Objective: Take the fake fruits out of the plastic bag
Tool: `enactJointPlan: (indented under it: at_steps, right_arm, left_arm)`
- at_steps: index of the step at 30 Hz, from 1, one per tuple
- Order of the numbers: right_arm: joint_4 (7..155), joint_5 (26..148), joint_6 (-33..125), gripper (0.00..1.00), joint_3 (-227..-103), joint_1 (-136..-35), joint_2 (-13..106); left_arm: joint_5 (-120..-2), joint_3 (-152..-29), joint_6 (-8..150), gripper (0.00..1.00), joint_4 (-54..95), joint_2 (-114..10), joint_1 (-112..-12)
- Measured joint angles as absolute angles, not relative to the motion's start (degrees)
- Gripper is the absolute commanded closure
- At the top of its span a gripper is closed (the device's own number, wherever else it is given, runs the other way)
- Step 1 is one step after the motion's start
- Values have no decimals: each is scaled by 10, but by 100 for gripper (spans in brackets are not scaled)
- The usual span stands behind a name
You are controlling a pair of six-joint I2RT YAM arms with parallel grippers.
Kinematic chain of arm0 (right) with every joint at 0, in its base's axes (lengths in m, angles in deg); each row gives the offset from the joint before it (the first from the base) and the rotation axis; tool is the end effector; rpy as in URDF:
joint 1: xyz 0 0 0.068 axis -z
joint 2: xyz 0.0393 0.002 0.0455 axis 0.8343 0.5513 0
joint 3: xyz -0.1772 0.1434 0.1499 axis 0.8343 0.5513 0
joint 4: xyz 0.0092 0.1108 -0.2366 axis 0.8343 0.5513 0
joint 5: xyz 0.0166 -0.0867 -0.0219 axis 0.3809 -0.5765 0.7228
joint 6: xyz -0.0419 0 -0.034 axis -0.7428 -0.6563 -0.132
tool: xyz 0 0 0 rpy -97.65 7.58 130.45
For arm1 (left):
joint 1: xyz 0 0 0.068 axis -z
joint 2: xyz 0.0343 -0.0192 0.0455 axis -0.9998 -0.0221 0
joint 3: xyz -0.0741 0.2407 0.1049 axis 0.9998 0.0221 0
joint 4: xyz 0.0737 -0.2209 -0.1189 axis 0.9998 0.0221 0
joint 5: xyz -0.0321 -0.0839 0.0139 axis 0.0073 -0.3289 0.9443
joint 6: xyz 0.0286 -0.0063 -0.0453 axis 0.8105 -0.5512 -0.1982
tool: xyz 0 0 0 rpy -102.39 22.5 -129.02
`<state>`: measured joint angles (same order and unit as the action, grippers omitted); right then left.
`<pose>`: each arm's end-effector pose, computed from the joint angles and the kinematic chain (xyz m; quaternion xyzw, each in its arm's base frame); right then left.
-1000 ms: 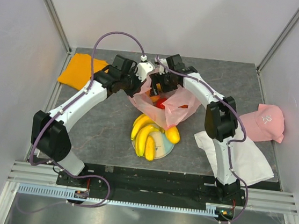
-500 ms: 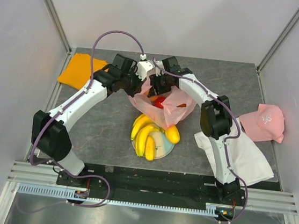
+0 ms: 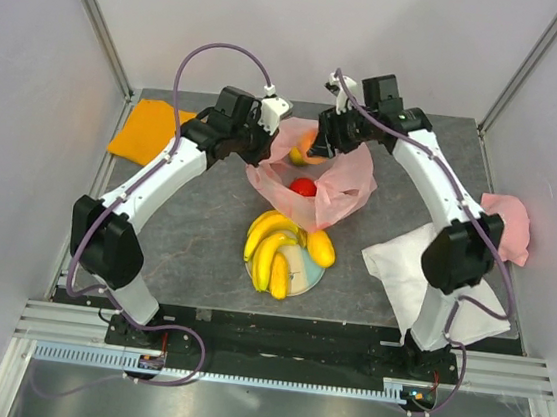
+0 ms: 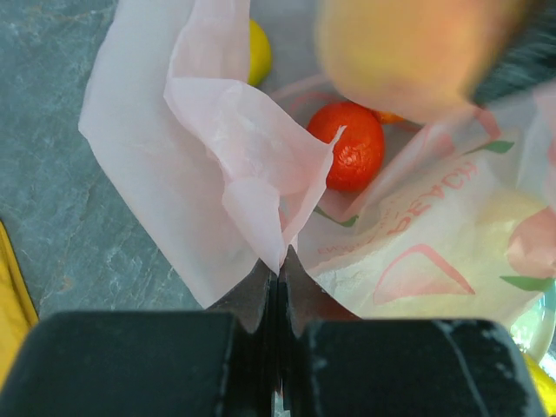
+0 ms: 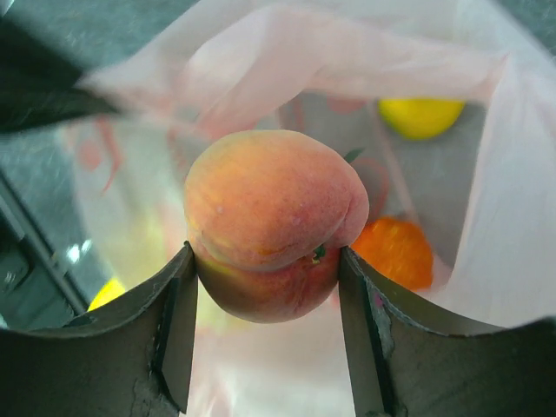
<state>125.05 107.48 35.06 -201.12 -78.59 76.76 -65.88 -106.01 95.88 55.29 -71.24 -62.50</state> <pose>0.3978 0.1793 0.3471 -0.2951 0.8487 0.2826 0.3357 0.3333 -0.1732 0.3364 0.3494 0.8303 -0.1487 0.4080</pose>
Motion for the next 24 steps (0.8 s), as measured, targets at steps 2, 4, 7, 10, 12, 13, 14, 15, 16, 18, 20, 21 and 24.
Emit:
enactJointPlan:
  at_steps: [2,4,7,10,12,13,14,15,16,18,20,21,24]
  right_arm:
    - [1261,1093,333,72,-1971,-783,718]
    - [1278,1101,301,72,-1919,-787,660]
    - [1287,1074,241,71,-1848,-815,590]
    - [1285,1030,175,71,-1741,-891,494]
    - [1275,995,139,70,-1663,-976,424]
    - [1269,981,124,70,-1631,-1025,395]
    - [1264,966,112,70,-1601,-1068,371]
    - [1263,952,102,69,-1577,-1102,354]
    - [1258,936,94,70,-1557,-1129,343]
    - [1245,907,82,70,-1524,-1161,338]
    - [1224,874,72,70,-1493,-1176,344]
    - [1217,857,68,70,-1481,-1179,349]
    - [1193,807,58,70,-1463,-1180,373]
  left_arm:
    - [-658,-1069,955,98,551,-716,-625]
    - [-659,-1073,952,98,551,-717,-626]
    - [-662,-1080,947,99,551,-717,-626]
    - [-665,-1082,943,98,549,-717,-626]
    - [-666,-1082,943,98,549,-717,-626]
    - [-666,-1082,943,98,549,-717,-626]
    - [-666,-1082,942,98,549,-716,-626]
    - [-666,-1082,942,99,549,-714,-626]
    - [-666,-1080,942,99,549,-711,-626]
    - [-666,-1074,942,99,549,-700,-626]
    - [-667,-1064,942,98,548,-682,-626]
    - [-667,-1060,942,98,549,-672,-626]
    - [-672,-1048,942,98,547,-646,-626]
